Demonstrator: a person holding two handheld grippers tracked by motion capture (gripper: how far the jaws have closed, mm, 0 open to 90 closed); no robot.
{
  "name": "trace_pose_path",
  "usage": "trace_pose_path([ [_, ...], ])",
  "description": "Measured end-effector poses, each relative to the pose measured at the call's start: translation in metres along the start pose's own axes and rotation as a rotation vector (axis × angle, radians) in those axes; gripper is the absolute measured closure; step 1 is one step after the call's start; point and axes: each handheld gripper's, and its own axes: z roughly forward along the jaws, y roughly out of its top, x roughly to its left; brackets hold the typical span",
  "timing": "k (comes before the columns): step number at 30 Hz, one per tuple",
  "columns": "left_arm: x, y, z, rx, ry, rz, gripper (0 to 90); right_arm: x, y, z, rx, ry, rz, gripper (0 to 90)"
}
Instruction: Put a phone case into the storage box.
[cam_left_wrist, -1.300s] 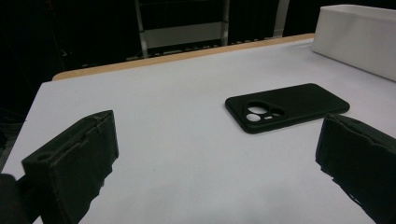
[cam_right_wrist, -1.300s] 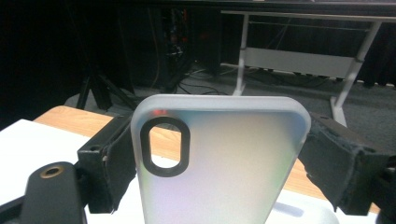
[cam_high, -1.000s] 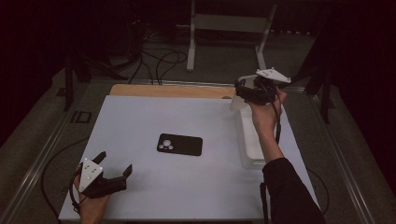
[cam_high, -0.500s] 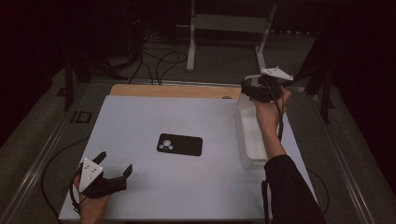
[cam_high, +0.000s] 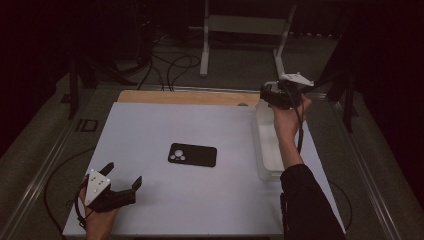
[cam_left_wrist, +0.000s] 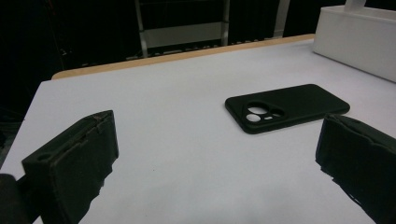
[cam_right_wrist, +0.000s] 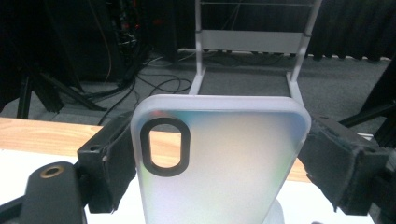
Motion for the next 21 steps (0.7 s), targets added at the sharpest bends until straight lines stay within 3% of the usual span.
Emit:
trace_pose_path([
  [11, -0.001, 0.0, 0.0, 0.0, -0.002, 0.0, 0.0, -0.01, -0.008, 0.011, 0.032, -0.044, 0.017, 16.5],
  [21, 0.0, 0.0, 0.0, -0.003, -0.002, -0.001, 0.0, -0.009, -0.022, 0.026, 0.094, -0.077, -0.014, 16.5],
])
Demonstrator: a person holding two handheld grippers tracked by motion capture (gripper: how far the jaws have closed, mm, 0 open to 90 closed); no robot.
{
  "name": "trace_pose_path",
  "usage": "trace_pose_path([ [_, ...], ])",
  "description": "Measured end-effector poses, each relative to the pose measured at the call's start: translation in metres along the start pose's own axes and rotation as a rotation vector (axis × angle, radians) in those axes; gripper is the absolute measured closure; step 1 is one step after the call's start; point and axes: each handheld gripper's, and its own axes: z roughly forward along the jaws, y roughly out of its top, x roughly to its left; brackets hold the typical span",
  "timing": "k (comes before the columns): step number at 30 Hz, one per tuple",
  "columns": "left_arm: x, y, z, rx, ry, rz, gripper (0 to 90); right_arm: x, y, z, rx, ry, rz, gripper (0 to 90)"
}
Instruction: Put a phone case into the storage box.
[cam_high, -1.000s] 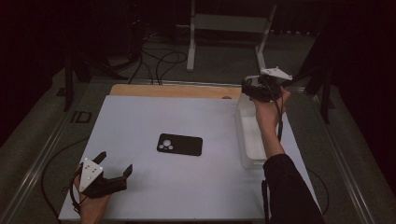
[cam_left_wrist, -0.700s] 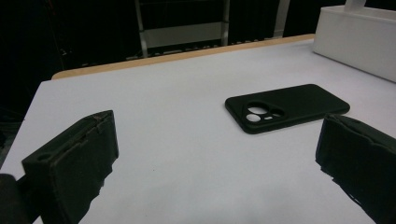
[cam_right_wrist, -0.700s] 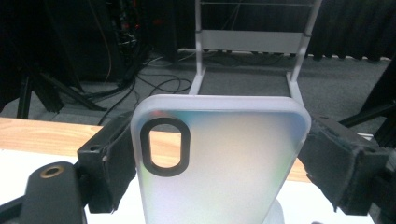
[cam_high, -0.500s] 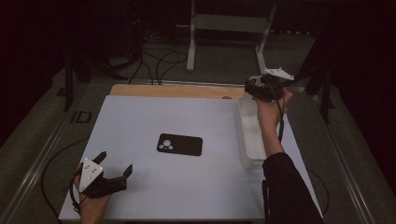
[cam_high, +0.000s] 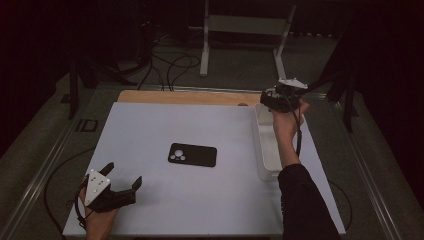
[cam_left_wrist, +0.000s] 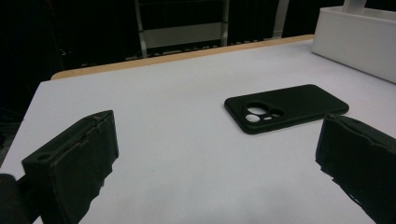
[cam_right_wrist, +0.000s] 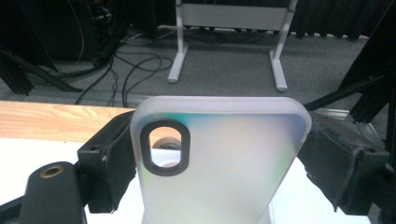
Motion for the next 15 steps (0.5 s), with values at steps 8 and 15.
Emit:
trace_pose_path([
  [8, 0.0, 0.0, 0.0, 0.002, 0.0, 0.002, 0.0, 0.001, -0.012, 0.012, 0.06, -0.003, -0.004, 16.5],
  [15, 0.0, 0.0, 0.0, 0.003, -0.001, 0.001, 0.0, 0.002, -0.019, 0.018, 0.1, -0.018, -0.002, 16.4],
])
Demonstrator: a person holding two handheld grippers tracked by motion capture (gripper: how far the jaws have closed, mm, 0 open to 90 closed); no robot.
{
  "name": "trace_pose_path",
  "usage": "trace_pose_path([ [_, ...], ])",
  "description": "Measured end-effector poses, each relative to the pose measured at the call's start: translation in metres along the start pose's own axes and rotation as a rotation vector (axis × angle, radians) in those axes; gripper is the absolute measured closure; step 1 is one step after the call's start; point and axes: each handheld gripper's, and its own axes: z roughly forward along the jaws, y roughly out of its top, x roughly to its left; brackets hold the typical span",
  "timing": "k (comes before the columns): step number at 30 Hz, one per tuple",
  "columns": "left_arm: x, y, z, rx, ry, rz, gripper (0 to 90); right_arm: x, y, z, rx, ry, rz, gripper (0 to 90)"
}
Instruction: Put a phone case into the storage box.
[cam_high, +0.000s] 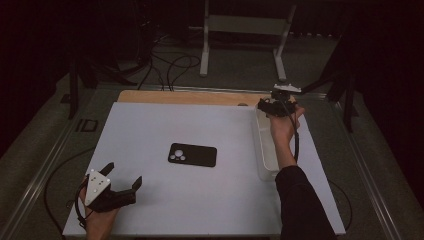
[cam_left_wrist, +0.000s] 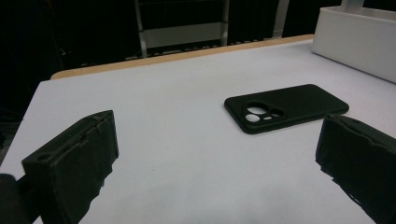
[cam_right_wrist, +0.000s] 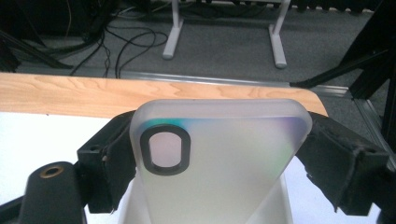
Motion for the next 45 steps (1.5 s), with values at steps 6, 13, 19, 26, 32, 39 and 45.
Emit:
trace_pose_path([
  [6, 0.0, 0.0, 0.0, 0.0, -0.001, -0.001, 0.0, 0.002, -0.005, 0.007, 0.046, -0.015, 0.0, 16.4],
  [13, -0.001, 0.0, 0.001, 0.002, -0.002, 0.002, 0.0, 0.004, -0.003, 0.011, 0.045, -0.014, -0.018, 16.0],
  [19, 0.0, 0.0, 0.001, 0.003, -0.002, -0.001, 0.0, 0.005, -0.003, 0.02, 0.065, 0.001, 0.004, 11.2],
  [26, 0.0, 0.0, 0.001, 0.003, -0.002, 0.0, 0.0, 0.004, -0.001, 0.023, 0.065, -0.015, 0.008, 9.8],
  [32, 0.0, 0.0, 0.001, 0.003, 0.0, 0.0, 0.0, 0.003, 0.003, 0.022, 0.061, -0.008, 0.007, 9.4],
  [39, 0.0, -0.001, 0.001, 0.006, 0.001, 0.001, 0.0, 0.002, 0.007, 0.021, 0.046, 0.005, -0.006, 9.3],
  [45, 0.0, -0.001, 0.0, 0.007, 0.003, 0.0, 0.0, 0.004, 0.009, 0.021, 0.045, 0.015, -0.031, 9.3],
])
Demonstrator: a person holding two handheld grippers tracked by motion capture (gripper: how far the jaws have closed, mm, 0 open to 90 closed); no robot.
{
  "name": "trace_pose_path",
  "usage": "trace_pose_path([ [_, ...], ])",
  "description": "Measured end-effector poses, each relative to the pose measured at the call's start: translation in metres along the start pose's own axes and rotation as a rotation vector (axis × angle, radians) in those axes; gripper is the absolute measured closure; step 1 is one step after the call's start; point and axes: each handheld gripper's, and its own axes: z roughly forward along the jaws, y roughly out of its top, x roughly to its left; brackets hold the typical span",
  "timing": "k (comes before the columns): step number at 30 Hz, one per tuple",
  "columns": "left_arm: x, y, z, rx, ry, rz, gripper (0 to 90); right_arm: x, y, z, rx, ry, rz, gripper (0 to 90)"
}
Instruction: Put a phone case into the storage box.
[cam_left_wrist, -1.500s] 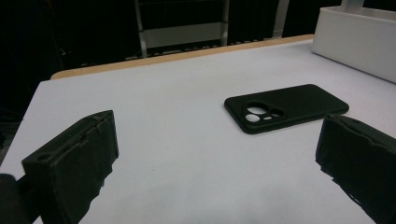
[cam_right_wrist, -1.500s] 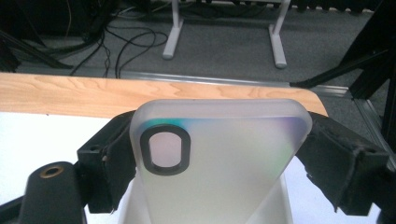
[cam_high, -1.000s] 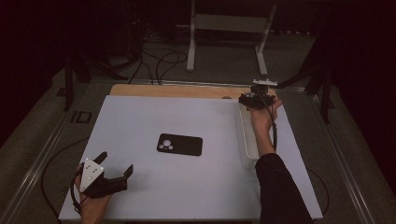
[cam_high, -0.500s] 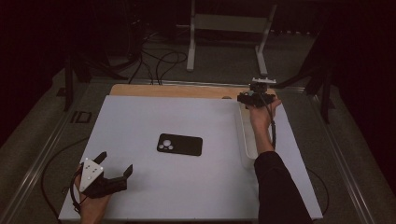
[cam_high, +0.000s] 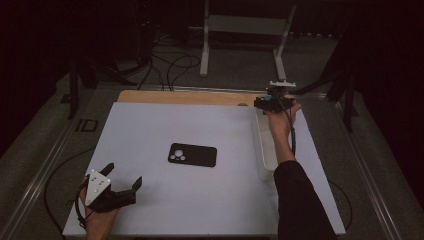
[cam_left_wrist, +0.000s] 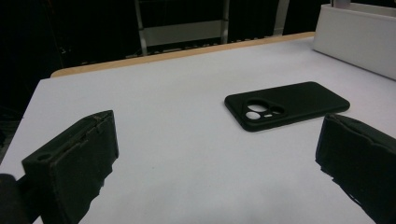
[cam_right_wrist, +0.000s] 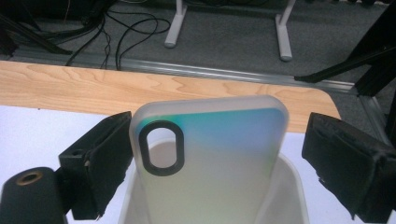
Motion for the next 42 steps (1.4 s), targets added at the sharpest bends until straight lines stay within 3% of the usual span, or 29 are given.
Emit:
trace_pose_path([
  [13, 0.0, 0.0, 0.0, -0.001, 0.001, -0.001, 0.0, -0.005, 0.006, -0.011, -0.044, 0.026, 0.026, 9.4],
  [21, 0.0, 0.0, 0.0, 0.003, 0.001, 0.0, 0.0, -0.011, 0.003, -0.03, -0.079, 0.085, 0.055, 9.4],
  [31, -0.001, 0.0, 0.0, 0.005, 0.001, 0.002, 0.0, -0.007, -0.021, -0.063, -0.079, 0.202, 0.004, 9.4],
  [34, -0.001, 0.0, 0.0, 0.006, 0.002, 0.002, 0.0, -0.005, -0.027, -0.071, -0.091, 0.21, -0.016, 9.5],
  [35, -0.002, -0.001, 0.0, 0.006, 0.003, 0.0, 0.0, -0.003, -0.034, -0.079, -0.095, 0.221, -0.046, 9.4],
  [42, -0.002, -0.001, 0.001, 0.012, 0.001, 0.002, 0.0, 0.001, -0.056, -0.109, -0.142, 0.296, -0.058, 9.4],
])
